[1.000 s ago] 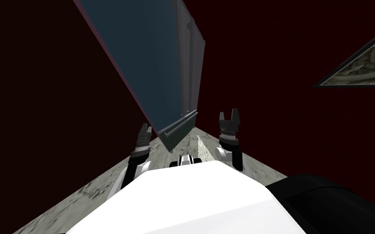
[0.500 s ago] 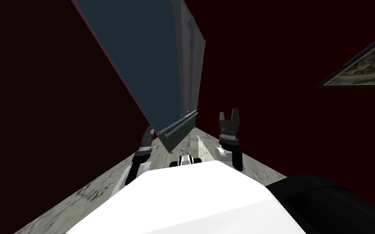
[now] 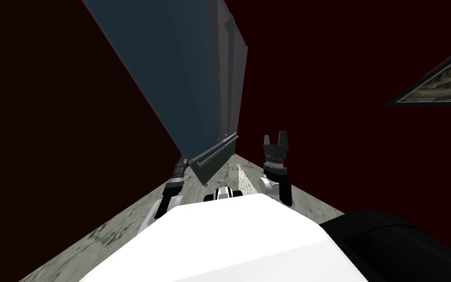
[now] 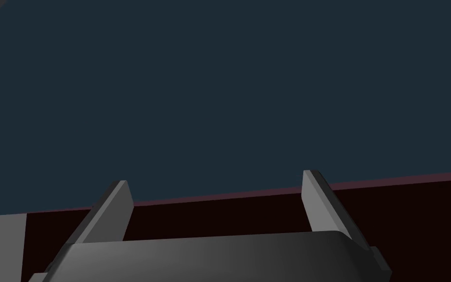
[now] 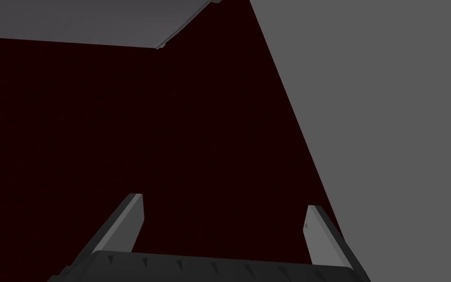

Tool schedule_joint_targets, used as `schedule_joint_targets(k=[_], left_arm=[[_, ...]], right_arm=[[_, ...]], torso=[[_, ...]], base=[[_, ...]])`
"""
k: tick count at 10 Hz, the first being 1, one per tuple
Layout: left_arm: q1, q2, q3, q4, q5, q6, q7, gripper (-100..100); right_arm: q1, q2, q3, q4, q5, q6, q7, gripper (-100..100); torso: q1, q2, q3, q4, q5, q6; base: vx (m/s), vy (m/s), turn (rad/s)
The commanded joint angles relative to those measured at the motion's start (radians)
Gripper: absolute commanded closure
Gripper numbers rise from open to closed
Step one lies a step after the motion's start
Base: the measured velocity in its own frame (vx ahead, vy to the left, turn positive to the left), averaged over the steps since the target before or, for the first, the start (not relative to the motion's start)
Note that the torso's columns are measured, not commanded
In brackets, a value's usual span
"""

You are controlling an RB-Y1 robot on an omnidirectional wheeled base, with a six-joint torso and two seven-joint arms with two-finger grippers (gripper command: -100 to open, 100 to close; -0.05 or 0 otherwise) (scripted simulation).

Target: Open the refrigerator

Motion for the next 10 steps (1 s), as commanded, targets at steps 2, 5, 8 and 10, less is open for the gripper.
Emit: schedule_joint_targets(k=[2, 5, 8, 10], left_arm=[[-0.025, -0.004, -0.003, 0.115, -0.004, -0.013, -0.009, -100], [-0.043, -0.006, -0.002, 0.200, -0.005, -0.017, -0.013, -100], [-0.061, -0.010, -0.002, 0.277, -0.007, -0.021, -0.017, -100], [-0.079, -0.015, -0.001, 0.347, -0.008, -0.025, -0.021, -100]], right_arm=[[0.000, 0.000, 0.000, 0.000, 0.000, 0.000, 0.000, 0], [0.000, 0.000, 0.000, 0.000, 0.000, 0.000, 0.000, 0], [0.000, 0.000, 0.000, 0.000, 0.000, 0.000, 0.000, 0], [0.000, 0.000, 0.000, 0.000, 0.000, 0.000, 0.000, 0]], torso=[[0.000, 0.000, 0.000, 0.000, 0.000, 0.000], [0.000, -0.001, -0.001, 0.000, 0.000, 0.000], [0.000, -0.001, -0.001, 0.000, 0.000, 0.000], [0.000, 0.000, 0.000, 0.000, 0.000, 0.000]], base=[[0.031, -0.001, -0.001], [0.035, -0.004, 0.000], [0.034, 0.000, -0.001], [0.029, 0.000, 0.000]])
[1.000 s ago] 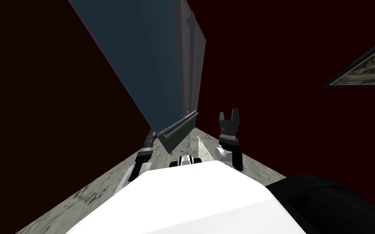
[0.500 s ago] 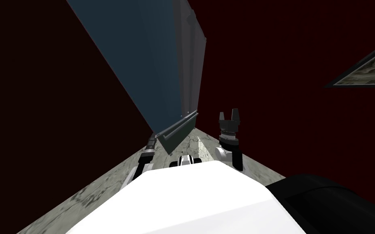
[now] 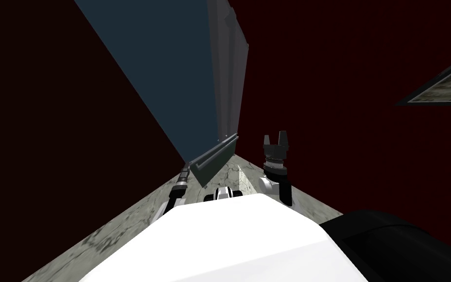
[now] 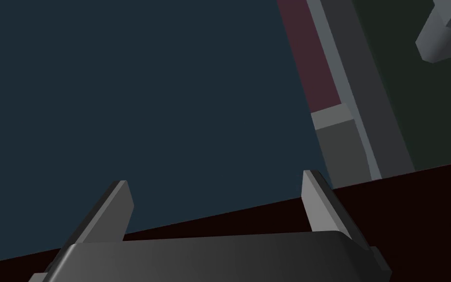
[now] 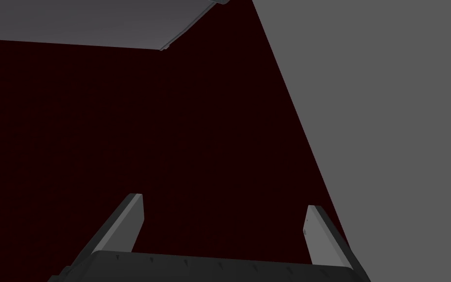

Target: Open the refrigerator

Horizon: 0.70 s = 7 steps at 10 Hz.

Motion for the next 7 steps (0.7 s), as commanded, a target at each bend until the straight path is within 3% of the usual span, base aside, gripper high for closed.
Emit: schedule_joint_targets(k=[1, 3, 7], left_arm=[[-0.014, -0.008, -0.001, 0.057, -0.002, -0.002, -0.005, -100], [-0.031, -0.015, -0.001, 0.125, -0.004, -0.006, -0.009, -100], [-0.047, -0.023, -0.001, 0.198, -0.005, -0.009, -0.012, -100]], right_arm=[[0.000, 0.000, 0.000, 0.000, 0.000, 0.000, 0.000, 0], [0.000, 0.000, 0.000, 0.000, 0.000, 0.000, 0.000, 0], [0.000, 0.000, 0.000, 0.000, 0.000, 0.000, 0.000, 0]], torso=[[0.000, 0.000, 0.000, 0.000, 0.000, 0.000], [0.000, 0.000, 0.000, 0.000, 0.000, 0.000], [0.000, 0.000, 0.000, 0.000, 0.000, 0.000]], base=[[0.024, -0.002, 0.000], [0.030, -0.001, -0.001], [0.020, -0.003, 0.000]])
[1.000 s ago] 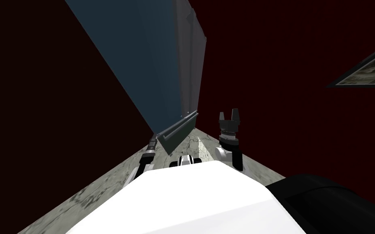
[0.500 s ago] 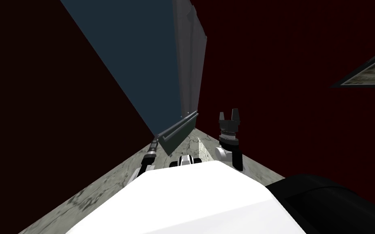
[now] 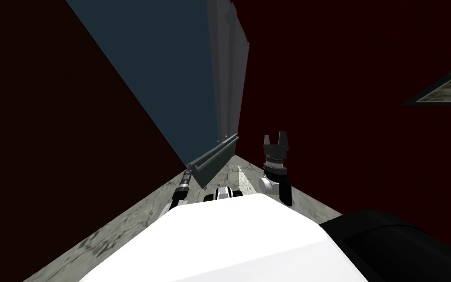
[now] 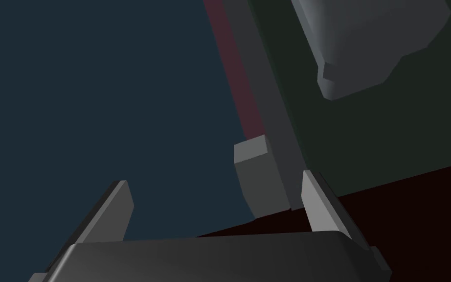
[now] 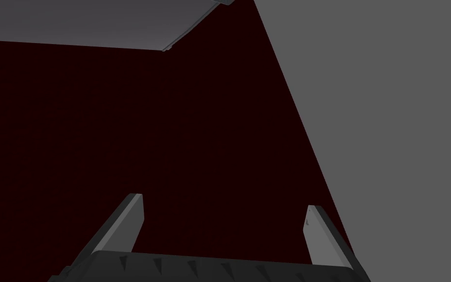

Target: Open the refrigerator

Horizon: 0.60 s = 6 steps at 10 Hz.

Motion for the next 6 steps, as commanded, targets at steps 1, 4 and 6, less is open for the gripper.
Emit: schedule_joint_targets(k=[1, 4, 6], left_arm=[[-0.018, -0.011, 0.001, 0.079, -0.001, -0.010, -0.005, -100], [-0.039, -0.031, 0.002, 0.165, -0.003, -0.016, -0.009, -100], [-0.045, -0.039, 0.002, 0.190, -0.003, -0.017, -0.011, -100]], right_arm=[[0.000, 0.000, 0.000, 0.000, 0.000, 0.000, 0.000, 0], [0.000, 0.000, 0.000, 0.000, 0.000, 0.000, 0.000, 0], [0.000, 0.000, 0.000, 0.000, 0.000, 0.000, 0.000, 0]], torso=[[0.000, 0.000, 0.000, 0.000, 0.000, 0.000], [0.000, -0.001, -0.001, 0.000, 0.000, 0.000], [0.000, -0.001, 0.000, 0.000, 0.000, 0.000]], base=[[0.027, -0.001, -0.001], [0.035, -0.003, 0.000], [0.028, 0.000, -0.001]])
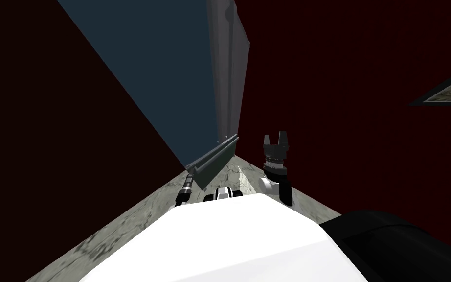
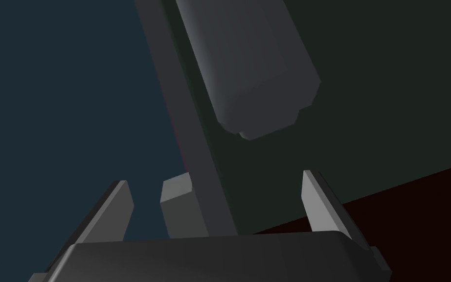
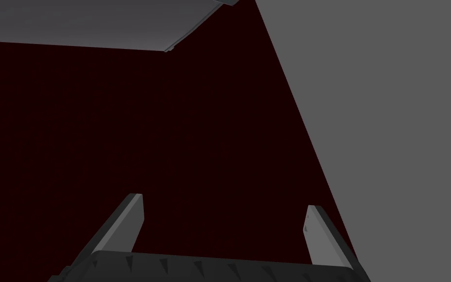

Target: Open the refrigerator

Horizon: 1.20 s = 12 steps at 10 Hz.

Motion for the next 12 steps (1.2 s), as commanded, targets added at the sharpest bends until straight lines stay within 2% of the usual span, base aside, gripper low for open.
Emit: schedule_joint_targets(k=[1, 2, 3, 5, 6, 7, 8, 12], left_arm=[[-0.012, -0.019, 0.001, 0.051, -0.001, -0.009, -0.006, -100], [-0.017, -0.029, 0.001, 0.072, -0.002, -0.010, -0.007, -100], [-0.026, -0.054, 0.001, 0.107, -0.002, -0.012, -0.008, -100], [-0.033, -0.093, 0.001, 0.139, -0.003, -0.013, -0.010, -100], [-0.028, -0.079, 0.001, 0.132, -0.003, -0.020, -0.009, -100], [-0.028, -0.082, 0.001, 0.133, -0.003, -0.020, -0.010, -100], [-0.028, -0.081, 0.001, 0.133, -0.003, -0.020, -0.010, 100], [-0.012, -0.092, -0.009, 0.098, -0.010, 0.001, -0.014, 100]], right_arm=[[0.000, 0.000, 0.000, 0.000, 0.000, 0.000, 0.000, 0], [0.000, 0.000, 0.000, 0.000, 0.000, 0.000, 0.000, 0], [0.000, 0.000, 0.000, 0.000, 0.000, 0.000, 0.000, 0], [0.000, 0.000, 0.000, 0.000, 0.000, 0.000, 0.000, 0], [0.000, 0.000, 0.000, 0.000, 0.000, 0.000, 0.000, 0], [0.000, 0.000, 0.000, 0.000, 0.000, 0.000, 0.000, 0], [0.000, 0.000, 0.000, 0.000, 0.000, 0.000, 0.000, 0], [0.000, 0.000, 0.000, 0.000, 0.000, 0.000, 0.000, 0]], torso=[[0.000, 0.001, 0.000, 0.000, 0.000, 0.000], [0.000, 0.001, 0.000, 0.000, 0.000, 0.000], [0.000, 0.000, 0.000, 0.000, 0.000, 0.000], [0.000, 0.000, 0.000, 0.000, 0.000, 0.000], [0.000, 0.000, 0.000, 0.000, 0.000, 0.000], [0.000, 0.001, 0.000, 0.000, 0.000, 0.000], [0.000, 0.001, 0.001, 0.000, 0.000, 0.000], [-0.001, -0.001, 0.000, -0.003, 0.002, 0.001]], base=[[0.016, -0.001, 0.001], [0.019, -0.002, -0.002], [0.023, -0.003, -0.001], [0.025, -0.001, 0.000], [0.011, -0.003, -0.001], [0.000, 0.000, 0.000], [0.000, 0.000, 0.000], [-0.113, -0.102, 0.011]])
